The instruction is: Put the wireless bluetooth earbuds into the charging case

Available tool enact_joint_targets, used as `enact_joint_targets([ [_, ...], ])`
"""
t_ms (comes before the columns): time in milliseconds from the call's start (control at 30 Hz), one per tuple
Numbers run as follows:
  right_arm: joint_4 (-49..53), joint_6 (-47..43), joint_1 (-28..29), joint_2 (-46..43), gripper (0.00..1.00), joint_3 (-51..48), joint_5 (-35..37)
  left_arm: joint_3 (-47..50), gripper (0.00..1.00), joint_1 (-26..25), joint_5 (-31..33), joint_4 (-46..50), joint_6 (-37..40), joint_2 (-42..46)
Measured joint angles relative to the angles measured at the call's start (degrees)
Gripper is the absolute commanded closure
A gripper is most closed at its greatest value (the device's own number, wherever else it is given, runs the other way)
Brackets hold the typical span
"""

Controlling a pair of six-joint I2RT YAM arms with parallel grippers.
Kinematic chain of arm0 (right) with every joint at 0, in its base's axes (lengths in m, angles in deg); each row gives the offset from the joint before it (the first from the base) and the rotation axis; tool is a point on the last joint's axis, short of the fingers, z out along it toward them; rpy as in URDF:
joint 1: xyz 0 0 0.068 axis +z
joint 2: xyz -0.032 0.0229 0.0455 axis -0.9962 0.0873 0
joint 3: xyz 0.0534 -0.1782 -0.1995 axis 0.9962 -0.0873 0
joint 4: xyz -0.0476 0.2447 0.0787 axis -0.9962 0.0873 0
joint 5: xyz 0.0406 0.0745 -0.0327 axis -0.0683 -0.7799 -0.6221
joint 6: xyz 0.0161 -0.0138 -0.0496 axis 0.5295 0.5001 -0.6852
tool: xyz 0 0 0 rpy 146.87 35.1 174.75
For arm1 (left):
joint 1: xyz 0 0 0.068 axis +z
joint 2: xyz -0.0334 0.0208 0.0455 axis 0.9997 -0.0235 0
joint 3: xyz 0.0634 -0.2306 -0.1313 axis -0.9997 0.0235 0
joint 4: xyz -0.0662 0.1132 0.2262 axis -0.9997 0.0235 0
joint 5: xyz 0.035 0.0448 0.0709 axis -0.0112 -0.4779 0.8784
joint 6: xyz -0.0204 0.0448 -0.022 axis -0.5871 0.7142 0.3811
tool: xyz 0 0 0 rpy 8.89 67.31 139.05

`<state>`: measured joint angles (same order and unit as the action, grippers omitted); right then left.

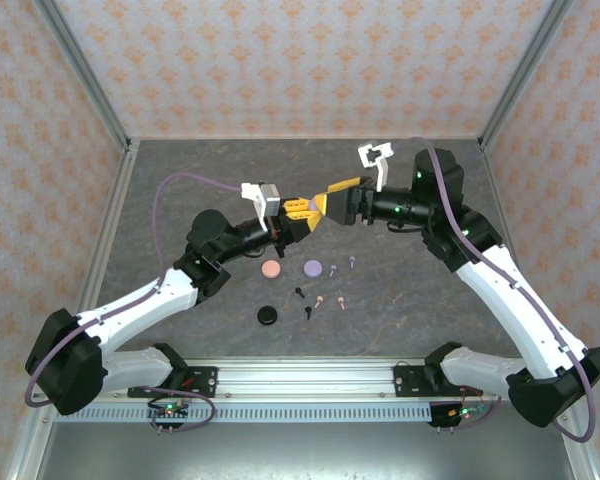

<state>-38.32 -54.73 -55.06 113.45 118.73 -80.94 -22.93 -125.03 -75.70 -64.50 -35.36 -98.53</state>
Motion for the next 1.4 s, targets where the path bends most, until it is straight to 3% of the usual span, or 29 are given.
enact_joint_targets([
  [133,3.1,-1.7,0.3,0.0,0.22,0.0,3.3,0.0,1.00,0.0,0.4,0.9,0.0,0.0],
  [267,8.1,-2.5,0.2,0.0,0.16,0.8,11.5,0.0,1.00,0.0,3.5,4.3,0.2,0.3],
  [400,11.1,0.0,-1.1,-0.1,0.12,1.5,21.1,-1.3,1.00,0.0,9.5,12.0,0.9,0.5],
  [567,11.5,7.0,-6.8,-0.9,0.08,-0.7,27.2,-4.0,1.00,0.5,20.3,21.7,0.4,0.3],
  [700,11.3,12.7,-9.5,-1.1,0.07,-5.4,28.7,-4.8,1.00,6.0,25.4,26.9,-3.5,-1.8],
  [900,10.4,17.8,-9.9,-1.1,0.07,-10.2,28.7,-6.1,1.00,14.8,24.1,33.4,-7.5,-9.5],
  [1133,9.9,19.2,-9.9,-1.1,0.07,-10.2,28.9,-12.5,1.00,19.5,15.3,37.2,-10.8,-22.7],
  [1400,10.3,19.2,-9.9,-1.1,0.07,-10.2,29.8,-16.5,1.00,21.2,10.5,38.1,-13.1,-32.7],
])
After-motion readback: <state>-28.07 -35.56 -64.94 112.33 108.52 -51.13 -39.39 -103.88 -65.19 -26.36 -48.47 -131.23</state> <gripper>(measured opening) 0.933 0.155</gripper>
